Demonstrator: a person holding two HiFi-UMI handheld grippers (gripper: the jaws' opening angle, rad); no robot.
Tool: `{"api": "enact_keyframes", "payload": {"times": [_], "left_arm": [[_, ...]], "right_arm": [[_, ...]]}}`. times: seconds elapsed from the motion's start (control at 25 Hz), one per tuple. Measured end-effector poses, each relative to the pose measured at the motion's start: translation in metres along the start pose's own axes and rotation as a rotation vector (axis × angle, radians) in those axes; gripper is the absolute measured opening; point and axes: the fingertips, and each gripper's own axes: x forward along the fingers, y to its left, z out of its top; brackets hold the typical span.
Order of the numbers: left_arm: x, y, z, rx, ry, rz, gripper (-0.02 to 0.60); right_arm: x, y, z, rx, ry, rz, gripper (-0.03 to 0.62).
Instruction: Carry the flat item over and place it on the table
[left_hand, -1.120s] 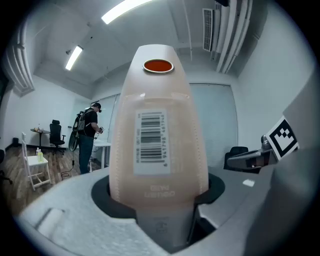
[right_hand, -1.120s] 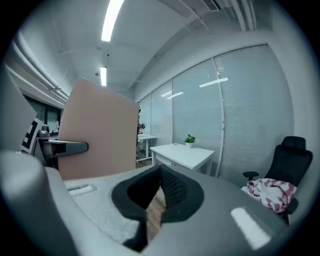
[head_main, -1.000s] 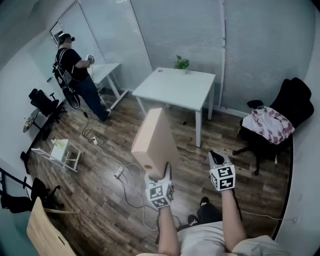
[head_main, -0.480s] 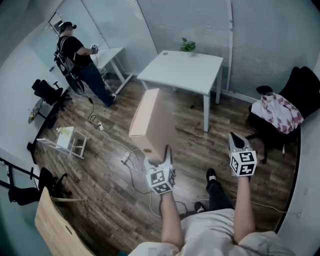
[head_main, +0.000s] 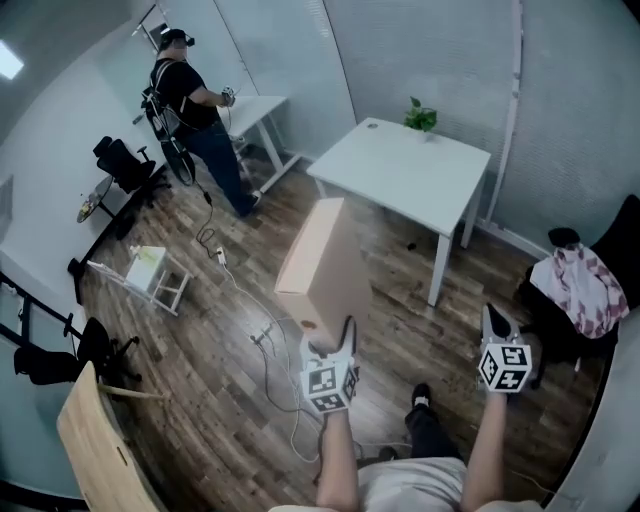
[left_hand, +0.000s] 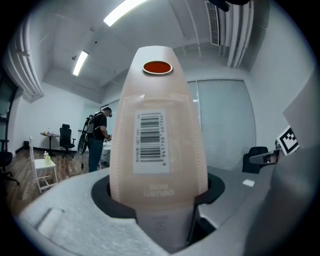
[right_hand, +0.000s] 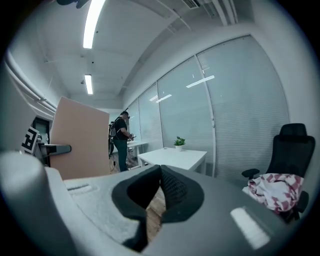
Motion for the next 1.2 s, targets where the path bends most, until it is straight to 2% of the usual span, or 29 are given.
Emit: {"api": "enact_keyframes", "payload": {"times": [0.08, 0.2, 0.36, 0.52, 0.72, 0.84, 0.92, 1.08, 1.2], "left_arm": [[0.023, -0.009, -0.007, -0.017, 0.023, -0.028, 0.299], [0.076, -0.021, -0.002, -0.032, 0.042, -0.07, 0.298], [0.116, -0.032, 0.009, -0.017, 0.062, -0.075, 0.298], [0.16, -0.042, 0.029, 0.005, 0.046, -0.064, 0.298], [0.168, -0.032, 0.032, 0.018, 0.055, -0.068, 0.298], [0.191, -0.038, 0.035, 0.027, 0.044, -0.037, 0.298], [0.202, -0.045, 0.041, 0.031, 0.03, -0.034, 0.298], [0.199, -0.043, 0.035, 0.027, 0.039, -0.05, 0.298], [0.208, -0.039, 0.043, -0.014, 0.01, -0.035, 0.298]], "right_arm": [[0.021, -0.01, -0.005, 0.007, 0.039, 0.018, 0.002], [0.078, -0.023, 0.012, 0.046, 0.055, 0.061, 0.002], [0.13, -0.022, 0.052, 0.074, 0.019, 0.126, 0.002], [0.167, -0.034, 0.083, 0.025, 0.014, 0.175, 0.002], [0.192, -0.029, 0.092, 0.079, 0.041, 0.243, 0.002], [0.206, -0.05, 0.106, 0.085, 0.009, 0.204, 0.002], [0.216, -0.056, 0.101, 0.096, 0.021, 0.188, 0.002], [0.219, -0.027, 0.079, 0.041, 0.086, 0.288, 0.002], [0.222, -0.027, 0.088, 0.031, 0.059, 0.289, 0.002]]}}
